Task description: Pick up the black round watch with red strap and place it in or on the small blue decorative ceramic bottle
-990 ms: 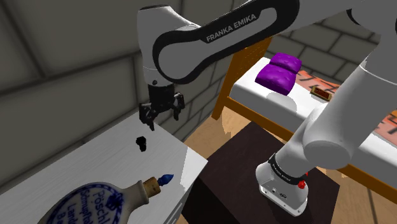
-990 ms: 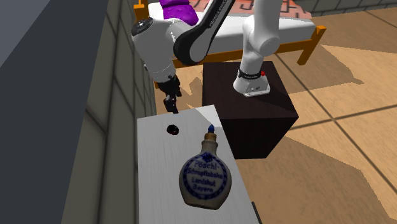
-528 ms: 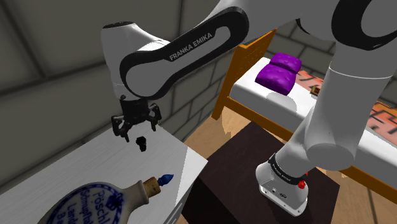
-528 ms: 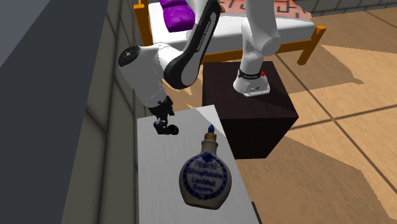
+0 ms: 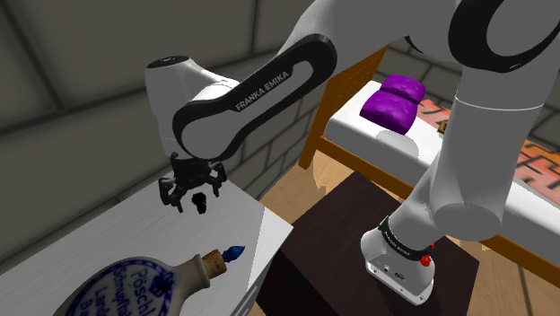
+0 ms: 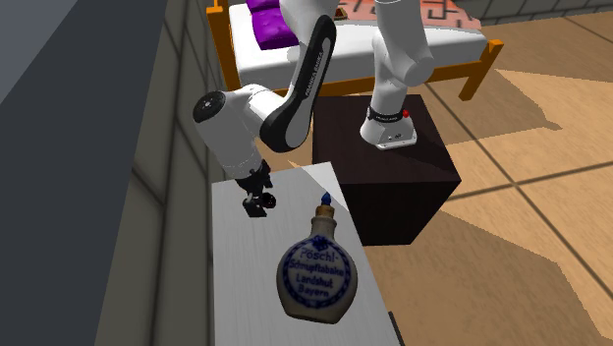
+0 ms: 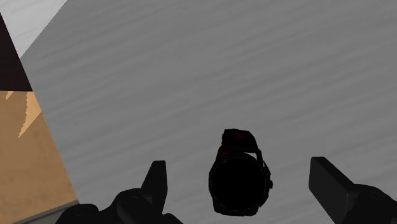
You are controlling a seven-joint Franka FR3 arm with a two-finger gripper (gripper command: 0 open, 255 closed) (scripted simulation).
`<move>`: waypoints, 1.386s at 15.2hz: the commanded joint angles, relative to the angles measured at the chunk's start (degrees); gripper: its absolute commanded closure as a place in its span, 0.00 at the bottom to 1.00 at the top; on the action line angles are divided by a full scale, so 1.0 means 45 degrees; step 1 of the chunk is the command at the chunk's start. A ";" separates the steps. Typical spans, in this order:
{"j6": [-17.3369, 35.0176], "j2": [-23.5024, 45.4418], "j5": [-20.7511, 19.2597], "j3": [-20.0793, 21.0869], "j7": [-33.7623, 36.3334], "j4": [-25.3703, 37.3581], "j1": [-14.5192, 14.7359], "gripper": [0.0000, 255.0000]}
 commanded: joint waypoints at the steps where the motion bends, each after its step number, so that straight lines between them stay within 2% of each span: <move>1: 0.0099 0.0059 -0.0031 -0.0022 -0.0002 -0.0038 0.0002 0.00; 7: 0.0097 0.0059 -0.0030 -0.0022 -0.0001 -0.0038 0.0002 0.00; 8: 0.0097 0.0059 -0.0030 -0.0022 -0.0001 -0.0038 0.0002 1.00; 17: 0.0098 0.0060 -0.0031 -0.0022 -0.0001 -0.0038 0.0002 1.00; 21: -0.0460 -0.0402 0.0189 0.0095 -0.0093 0.0093 -0.0097 1.00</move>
